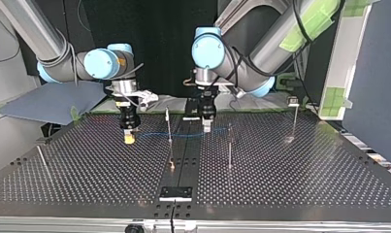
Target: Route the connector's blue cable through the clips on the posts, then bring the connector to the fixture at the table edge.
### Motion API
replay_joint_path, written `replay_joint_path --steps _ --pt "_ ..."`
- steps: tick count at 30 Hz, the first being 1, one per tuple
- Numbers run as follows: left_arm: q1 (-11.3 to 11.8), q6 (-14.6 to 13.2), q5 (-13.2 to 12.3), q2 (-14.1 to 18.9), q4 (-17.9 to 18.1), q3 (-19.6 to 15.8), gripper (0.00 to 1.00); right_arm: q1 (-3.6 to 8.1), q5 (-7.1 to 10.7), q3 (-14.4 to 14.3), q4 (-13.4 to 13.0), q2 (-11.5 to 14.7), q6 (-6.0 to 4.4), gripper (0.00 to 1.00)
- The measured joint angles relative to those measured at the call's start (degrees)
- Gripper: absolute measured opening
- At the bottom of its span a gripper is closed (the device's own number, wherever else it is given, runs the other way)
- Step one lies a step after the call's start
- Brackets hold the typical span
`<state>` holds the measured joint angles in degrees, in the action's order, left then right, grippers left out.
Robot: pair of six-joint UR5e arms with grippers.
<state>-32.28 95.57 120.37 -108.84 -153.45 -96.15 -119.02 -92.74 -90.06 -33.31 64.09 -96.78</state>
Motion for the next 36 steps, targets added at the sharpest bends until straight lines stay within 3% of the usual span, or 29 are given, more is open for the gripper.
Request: replay_joint_path --steps 7,15,36 --pt "-0.4 0.1 3.1 -1.6 -0.5 2.1 1.0 -0.09 0.0 0.0 0.1 0.0 0.0 0.0" --pt "-0.2 0.2 6.3 -5.7 -1.2 5.2 1.0 -0.11 0.0 0.0 0.0 -0.1 0.0 0.0" --pt "0.1 0.2 5.9 -6.6 -0.9 8.0 1.0 -0.12 0.0 0.0 0.2 -0.2 0.0 0.0"
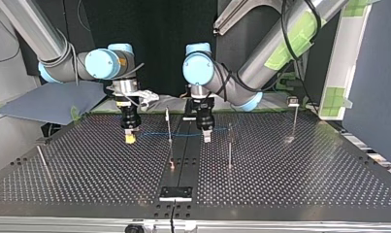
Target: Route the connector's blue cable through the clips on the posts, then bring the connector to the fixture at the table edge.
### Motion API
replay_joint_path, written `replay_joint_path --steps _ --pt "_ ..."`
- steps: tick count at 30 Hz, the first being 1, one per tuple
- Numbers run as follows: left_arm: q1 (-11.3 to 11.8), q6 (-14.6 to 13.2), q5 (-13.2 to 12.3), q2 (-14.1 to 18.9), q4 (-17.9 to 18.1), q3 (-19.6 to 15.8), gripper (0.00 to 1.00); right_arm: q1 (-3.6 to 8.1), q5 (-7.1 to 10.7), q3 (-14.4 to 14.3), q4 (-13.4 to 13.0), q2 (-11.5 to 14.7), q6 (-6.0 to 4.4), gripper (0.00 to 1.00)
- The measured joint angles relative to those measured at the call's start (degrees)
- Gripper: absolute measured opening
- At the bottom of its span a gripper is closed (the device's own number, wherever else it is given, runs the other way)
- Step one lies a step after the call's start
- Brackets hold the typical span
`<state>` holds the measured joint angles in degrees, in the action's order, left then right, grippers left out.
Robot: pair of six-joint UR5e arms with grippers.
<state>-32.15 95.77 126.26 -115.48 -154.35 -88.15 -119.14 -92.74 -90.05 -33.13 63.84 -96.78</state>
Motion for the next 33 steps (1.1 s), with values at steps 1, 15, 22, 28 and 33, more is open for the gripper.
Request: replay_joint_path --steps 1,15,22,28,33 --pt "0.1 0.0 0.2 0.0 0.0 0.0 1.0 0.0 0.0 0.0 0.0 0.0 0.0 0.0" --pt "0.9 -0.8 1.1 0.0 0.2 0.0 1.0 0.0 0.0 0.0 0.2 -0.2 0.0 0.0" --pt "0.9 -0.9 0.6 0.0 1.2 0.0 1.0 0.0 0.0 0.0 0.2 -0.2 0.0 0.0" --pt "0.9 -1.1 0.8 0.0 1.5 0.0 1.0 0.0 0.0 0.0 0.2 -0.2 0.0 0.0" --pt "0.9 -1.1 0.6 0.0 2.2 0.0 0.82 0.0 0.0 0.0 0.2 -0.2 0.0 0.0"
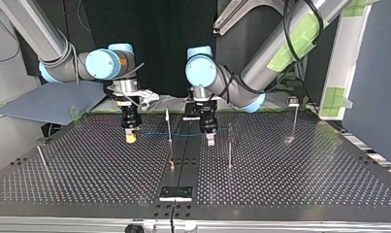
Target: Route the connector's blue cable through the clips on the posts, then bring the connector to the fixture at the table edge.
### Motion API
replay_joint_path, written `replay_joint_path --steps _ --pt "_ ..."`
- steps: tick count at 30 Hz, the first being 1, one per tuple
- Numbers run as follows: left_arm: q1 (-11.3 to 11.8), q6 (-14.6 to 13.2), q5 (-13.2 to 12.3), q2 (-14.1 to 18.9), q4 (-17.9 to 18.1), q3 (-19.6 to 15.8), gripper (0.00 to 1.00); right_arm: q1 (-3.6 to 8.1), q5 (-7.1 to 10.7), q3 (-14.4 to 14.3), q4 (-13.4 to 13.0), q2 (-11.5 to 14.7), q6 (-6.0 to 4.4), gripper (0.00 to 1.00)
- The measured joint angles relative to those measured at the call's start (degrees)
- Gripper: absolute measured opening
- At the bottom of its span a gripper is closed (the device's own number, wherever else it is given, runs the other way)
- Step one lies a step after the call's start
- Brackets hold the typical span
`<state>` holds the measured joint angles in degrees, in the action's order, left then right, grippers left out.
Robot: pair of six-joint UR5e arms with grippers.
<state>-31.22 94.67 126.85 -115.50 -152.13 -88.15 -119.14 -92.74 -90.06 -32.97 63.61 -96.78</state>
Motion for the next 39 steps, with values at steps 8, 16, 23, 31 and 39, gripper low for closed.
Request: replay_joint_path --steps 8,16,23,31,39 --pt "-0.2 0.5 0.2 0.0 0.7 0.0 0.0 0.0 0.0 0.0 0.0 0.0 0.0 0.0" --pt "-0.3 0.9 -0.4 0.0 0.8 -0.1 0.0 0.0 0.0 0.0 0.0 -0.1 0.0 0.0" --pt "-0.4 0.9 -0.6 0.0 0.7 -0.1 0.0 0.0 0.0 0.0 0.1 -0.1 0.06 0.0" --pt "-1.1 0.5 -0.4 0.0 1.4 -1.9 0.0 0.0 -0.09 -0.4 1.0 -0.3 0.22 0.0" --pt "-2.4 -0.8 -0.7 0.0 4.1 -4.3 0.0 0.17 -0.08 -1.4 1.6 -0.4 0.56 0.0"
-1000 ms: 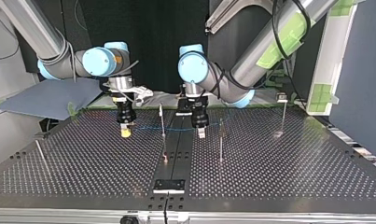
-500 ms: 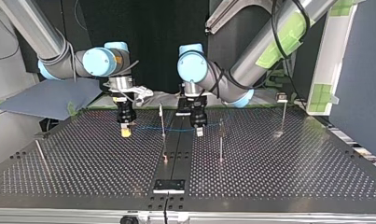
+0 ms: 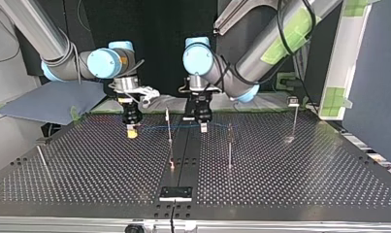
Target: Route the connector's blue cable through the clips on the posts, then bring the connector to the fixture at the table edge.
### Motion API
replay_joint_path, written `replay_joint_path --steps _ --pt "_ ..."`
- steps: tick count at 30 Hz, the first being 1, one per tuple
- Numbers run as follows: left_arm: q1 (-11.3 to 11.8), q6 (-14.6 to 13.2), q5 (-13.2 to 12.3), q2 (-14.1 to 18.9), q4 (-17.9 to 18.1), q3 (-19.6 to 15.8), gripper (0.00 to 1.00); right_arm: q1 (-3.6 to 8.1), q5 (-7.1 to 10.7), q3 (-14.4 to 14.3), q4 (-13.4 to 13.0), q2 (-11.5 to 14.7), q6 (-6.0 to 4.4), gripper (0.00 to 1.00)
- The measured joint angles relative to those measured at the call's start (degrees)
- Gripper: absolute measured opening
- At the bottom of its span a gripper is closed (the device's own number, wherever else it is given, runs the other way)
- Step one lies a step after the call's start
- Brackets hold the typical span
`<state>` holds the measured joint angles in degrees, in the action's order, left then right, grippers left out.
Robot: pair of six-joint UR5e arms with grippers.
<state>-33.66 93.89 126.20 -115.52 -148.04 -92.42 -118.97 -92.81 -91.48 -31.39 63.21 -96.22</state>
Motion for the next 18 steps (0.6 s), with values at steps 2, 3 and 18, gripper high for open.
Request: replay_joint_path --steps 2,3,18 --pt "-0.2 -0.1 -0.1 0.0 0.6 -0.4 0.0 0.1 -0.05 -0.4 0.2 0.0 0.09 0.0" --pt "-0.3 -0.1 -0.1 0.0 0.7 -0.6 0.0 0.15 -0.08 -0.7 0.2 0.0 0.12 0.0" --pt "-2.1 0.0 -0.3 -2.8 1.3 -1.4 0.0 0.87 -0.57 -5.0 -1.2 -0.1 0.08 0.0"
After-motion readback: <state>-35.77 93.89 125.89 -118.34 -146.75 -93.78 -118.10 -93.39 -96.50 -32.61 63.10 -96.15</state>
